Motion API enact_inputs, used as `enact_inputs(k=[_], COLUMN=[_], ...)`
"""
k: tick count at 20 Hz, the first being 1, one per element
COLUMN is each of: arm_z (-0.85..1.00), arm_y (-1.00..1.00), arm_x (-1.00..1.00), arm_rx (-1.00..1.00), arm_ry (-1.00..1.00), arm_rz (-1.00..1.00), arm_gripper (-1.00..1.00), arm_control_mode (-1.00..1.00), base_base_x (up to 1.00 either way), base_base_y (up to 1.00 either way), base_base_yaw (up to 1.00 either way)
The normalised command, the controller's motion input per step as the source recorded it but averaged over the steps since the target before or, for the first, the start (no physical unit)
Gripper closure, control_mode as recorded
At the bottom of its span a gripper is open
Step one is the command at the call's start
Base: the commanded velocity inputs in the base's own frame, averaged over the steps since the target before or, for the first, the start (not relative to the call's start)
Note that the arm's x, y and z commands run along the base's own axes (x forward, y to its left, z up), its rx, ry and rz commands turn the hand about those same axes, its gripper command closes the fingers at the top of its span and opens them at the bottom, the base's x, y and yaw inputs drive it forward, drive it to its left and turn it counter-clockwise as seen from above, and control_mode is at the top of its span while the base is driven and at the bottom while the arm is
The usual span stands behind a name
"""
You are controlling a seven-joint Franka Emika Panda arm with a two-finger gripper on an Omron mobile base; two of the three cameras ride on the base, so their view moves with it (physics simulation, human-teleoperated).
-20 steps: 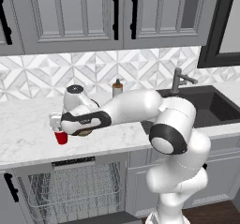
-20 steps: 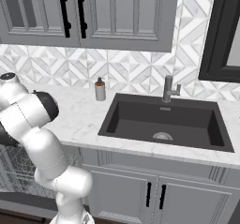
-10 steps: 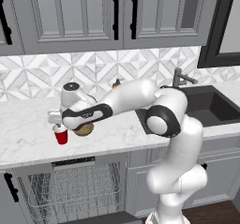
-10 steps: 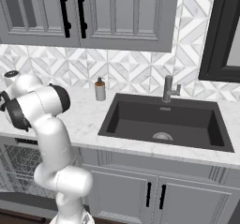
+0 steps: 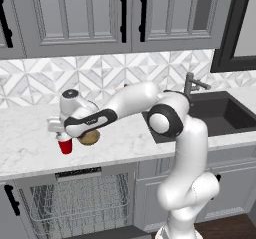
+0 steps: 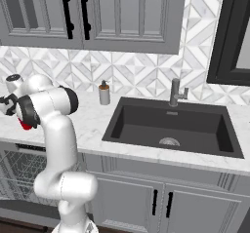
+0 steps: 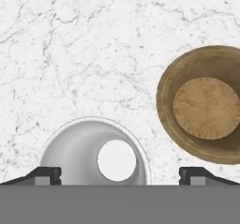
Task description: Pick up the cup and bowl from the counter, place them in the dishwasher, and close the dishwasher door.
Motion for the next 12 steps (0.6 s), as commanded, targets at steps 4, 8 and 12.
enact_inputs(k=[4, 8, 12], arm_z=[-0.09, -0.10, -0.24], arm_y=[0.05, 0.00, -0.01], arm_x=[0.08, 0.00, 0.00], arm_rx=[0.00, 0.00, 0.00], arm_ry=[0.01, 0.00, 0.00], arm_rz=[-0.01, 0.00, 0.00], arm_gripper=[-1.00, -1.00, -1.00], arm_control_mode=[-1.00, -1.00, -1.00], base_base_x=[0.00, 0.00, 0.00], base_base_y=[0.00, 0.00, 0.00], base_base_yaw=[0.00, 0.00, 0.00])
